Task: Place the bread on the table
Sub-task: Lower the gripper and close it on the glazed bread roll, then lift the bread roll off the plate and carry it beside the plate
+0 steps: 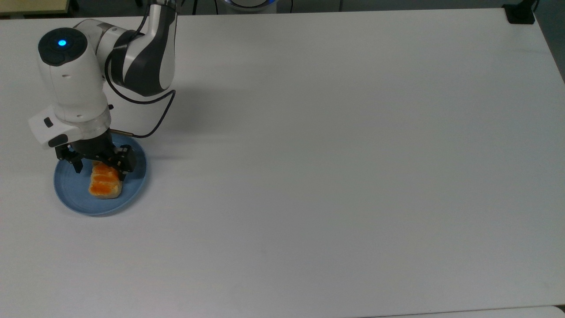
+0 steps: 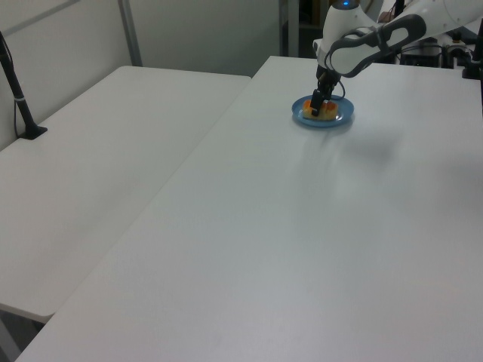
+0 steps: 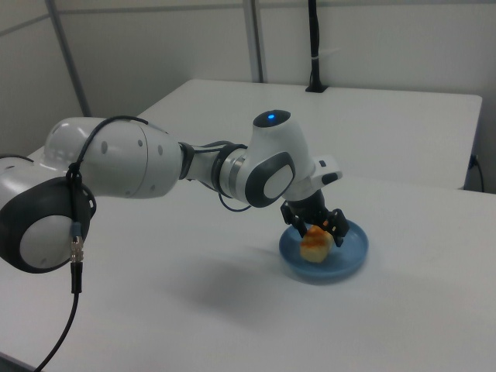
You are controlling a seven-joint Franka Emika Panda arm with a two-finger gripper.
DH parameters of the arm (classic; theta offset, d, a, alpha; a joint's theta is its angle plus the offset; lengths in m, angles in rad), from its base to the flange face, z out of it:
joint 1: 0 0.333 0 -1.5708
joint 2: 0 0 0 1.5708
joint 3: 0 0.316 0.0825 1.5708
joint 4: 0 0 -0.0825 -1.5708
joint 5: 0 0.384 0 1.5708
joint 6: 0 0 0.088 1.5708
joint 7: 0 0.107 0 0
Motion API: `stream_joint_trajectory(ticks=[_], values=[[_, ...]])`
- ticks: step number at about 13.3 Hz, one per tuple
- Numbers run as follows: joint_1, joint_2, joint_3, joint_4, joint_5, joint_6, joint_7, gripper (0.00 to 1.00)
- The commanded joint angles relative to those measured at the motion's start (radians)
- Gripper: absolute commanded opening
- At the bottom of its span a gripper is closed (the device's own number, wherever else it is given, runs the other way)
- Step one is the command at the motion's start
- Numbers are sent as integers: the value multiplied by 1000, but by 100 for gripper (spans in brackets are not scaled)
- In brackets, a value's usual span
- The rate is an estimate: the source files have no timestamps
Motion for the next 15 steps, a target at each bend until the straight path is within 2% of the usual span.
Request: stream_joint_trajectory(ticks=[1,2,3,6,9,11,13,15], values=[[4,4,3,4,7,23,47,74],[4,3,3,5,11,23,49,54],[4,-2,3,5,11,21,49,39],[10,-63,4,4,11,-23,44,31],[36,-125,4,7,3,-159,43,31],[120,-145,6,-5,4,-187,62,32],[178,-145,6,-6,0,-187,140,32],[290,-151,6,-9,-2,-190,246,32]])
